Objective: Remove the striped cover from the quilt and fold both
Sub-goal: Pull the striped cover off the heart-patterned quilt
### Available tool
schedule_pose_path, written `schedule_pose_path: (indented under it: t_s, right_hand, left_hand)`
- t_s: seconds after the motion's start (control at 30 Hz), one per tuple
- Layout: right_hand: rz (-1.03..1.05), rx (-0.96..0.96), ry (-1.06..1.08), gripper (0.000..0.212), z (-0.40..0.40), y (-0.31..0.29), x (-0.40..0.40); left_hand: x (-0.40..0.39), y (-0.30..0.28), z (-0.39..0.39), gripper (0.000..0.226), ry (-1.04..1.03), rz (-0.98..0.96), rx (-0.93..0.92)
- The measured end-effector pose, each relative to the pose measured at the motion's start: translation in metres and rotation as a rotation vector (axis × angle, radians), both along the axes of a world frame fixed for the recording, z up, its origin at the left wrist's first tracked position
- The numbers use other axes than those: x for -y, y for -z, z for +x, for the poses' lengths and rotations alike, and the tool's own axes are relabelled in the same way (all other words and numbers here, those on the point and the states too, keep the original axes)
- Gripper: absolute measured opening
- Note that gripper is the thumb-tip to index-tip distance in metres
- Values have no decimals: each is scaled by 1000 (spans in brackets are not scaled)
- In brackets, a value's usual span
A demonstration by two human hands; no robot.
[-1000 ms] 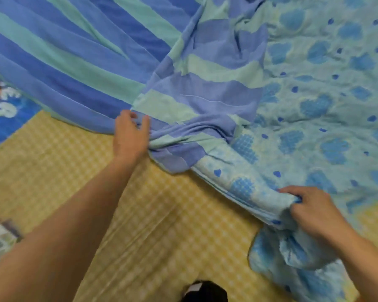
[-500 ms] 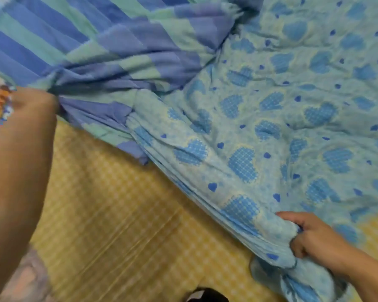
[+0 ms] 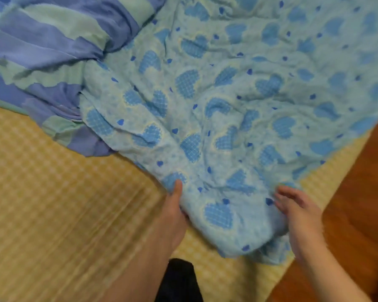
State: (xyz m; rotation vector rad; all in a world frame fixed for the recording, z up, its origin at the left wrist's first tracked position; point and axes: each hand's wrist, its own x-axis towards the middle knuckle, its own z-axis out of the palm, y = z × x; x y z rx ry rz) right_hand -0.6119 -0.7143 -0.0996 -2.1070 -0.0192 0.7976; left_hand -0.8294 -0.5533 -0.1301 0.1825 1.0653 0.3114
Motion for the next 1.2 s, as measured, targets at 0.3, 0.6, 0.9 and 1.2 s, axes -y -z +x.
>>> schedule_pose_path:
  t_s: [0.3, 0.6, 0.9, 1.2]
  right_hand:
    - [-242, -592, 292, 52, 6, 51, 59]
    - [-425, 238, 362, 15, 10, -67, 233]
    - [-235, -443, 322, 23, -14, 31, 202]
    - [-522, 128, -509, 45, -19, 11, 54]
  left_hand:
    - [64, -15, -12, 46, 203, -61, -23]
    - [128, -31, -46, 52, 364, 468, -608]
    - [153, -8, -13, 47, 483, 284, -512]
    - [94, 5, 15, 74, 2033, 612, -680]
